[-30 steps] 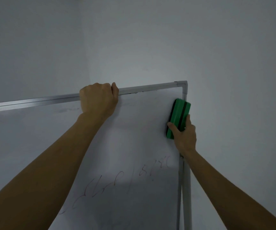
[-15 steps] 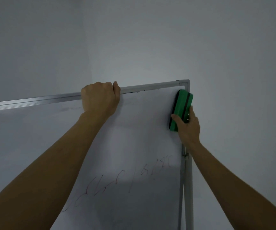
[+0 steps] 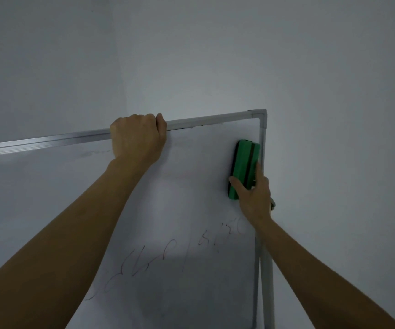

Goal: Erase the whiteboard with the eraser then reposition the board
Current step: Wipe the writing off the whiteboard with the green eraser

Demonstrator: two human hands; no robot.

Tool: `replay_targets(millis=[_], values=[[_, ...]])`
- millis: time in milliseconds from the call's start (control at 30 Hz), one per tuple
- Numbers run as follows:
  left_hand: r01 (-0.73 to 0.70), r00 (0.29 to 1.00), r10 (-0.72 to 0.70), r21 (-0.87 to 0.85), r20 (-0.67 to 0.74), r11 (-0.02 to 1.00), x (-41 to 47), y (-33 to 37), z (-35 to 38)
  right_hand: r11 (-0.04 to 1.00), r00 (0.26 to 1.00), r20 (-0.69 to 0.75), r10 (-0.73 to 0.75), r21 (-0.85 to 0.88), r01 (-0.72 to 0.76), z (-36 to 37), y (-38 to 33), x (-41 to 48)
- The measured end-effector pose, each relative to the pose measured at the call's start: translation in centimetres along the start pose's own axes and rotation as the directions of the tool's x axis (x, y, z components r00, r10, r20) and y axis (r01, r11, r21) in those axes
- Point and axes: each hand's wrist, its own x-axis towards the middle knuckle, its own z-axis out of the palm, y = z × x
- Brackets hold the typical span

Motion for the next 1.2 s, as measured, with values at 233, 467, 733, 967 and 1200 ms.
replay_targets(millis=[233,467,733,967,1200], values=[[-0.112,0.987,0.114,0.023,-0.115,0.993,-1.5,-1.3,1.3,0.935,0.938,0.28,-0.204,-0.228,0.271,1.1,6.3,-11.1],[-0.314,0.935,0.29,-0.094,-0.204,0.945,-8.2,-0.2,2.8,0.984,0.999,0.011,-0.051,-0.17,0.052,-1.0,4.5,1.0],[-0.317,0.948,0.316,-0.102,-0.018,0.943,-15.2,-1.9,4.9,0.923,0.921,0.33,-0.207,-0.245,0.296,-0.1,7.2,-8.7],[-0.321,0.946,0.322,-0.047,0.018,0.946,-15.3,-2.3,5.5,0.979,0.997,0.051,-0.062,-0.189,0.071,-2.4,3.8,1.9],[-0.285,0.958,0.284,-0.03,-0.031,0.958,-15.4,-1.8,5.7,0.879,0.874,0.223,0.431,-0.322,-0.351,-0.3,16.5,-15.6]])
